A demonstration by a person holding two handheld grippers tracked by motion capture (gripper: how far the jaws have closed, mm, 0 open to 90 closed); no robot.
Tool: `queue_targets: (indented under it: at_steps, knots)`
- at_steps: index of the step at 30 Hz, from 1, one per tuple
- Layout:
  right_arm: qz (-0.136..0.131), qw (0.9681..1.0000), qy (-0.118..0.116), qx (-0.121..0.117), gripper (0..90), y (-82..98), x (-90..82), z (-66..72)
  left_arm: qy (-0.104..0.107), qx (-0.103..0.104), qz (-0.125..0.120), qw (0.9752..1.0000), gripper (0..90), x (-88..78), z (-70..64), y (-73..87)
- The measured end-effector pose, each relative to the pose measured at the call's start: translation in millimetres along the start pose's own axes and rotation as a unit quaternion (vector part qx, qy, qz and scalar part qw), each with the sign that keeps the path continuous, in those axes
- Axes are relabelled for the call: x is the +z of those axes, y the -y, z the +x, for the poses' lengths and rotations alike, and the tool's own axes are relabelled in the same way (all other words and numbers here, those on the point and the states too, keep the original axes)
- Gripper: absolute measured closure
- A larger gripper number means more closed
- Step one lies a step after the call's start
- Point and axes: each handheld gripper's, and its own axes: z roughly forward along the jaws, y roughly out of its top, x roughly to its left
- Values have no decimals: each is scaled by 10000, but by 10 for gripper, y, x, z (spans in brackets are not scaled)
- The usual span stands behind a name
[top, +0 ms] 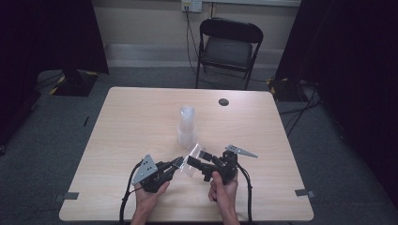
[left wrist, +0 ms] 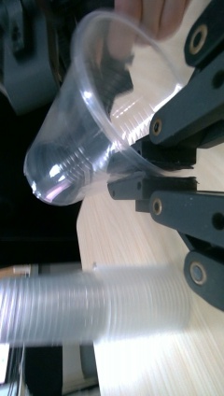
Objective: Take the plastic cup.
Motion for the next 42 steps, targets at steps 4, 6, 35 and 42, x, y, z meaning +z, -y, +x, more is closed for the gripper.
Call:
queue_targets:
  at_steps: [4,6,35,42]
  knots:
    - [19,9999,-9,-146,129,-3,-29,7,-42,-48,18,10000,870,-22,47,-34]
    - [49,9996,0,-265,130,-1,-40,6,-61,-40,52,10000,871,-25,67,-59]
    - [361,9706,927,-2192,168,165,-231,38,575,-254,1362,9887,869,40,248,-210]
    - [274,9645,874,-2476,171,161,-295,71,784,-141,1774,9809,869,168,210,-165]
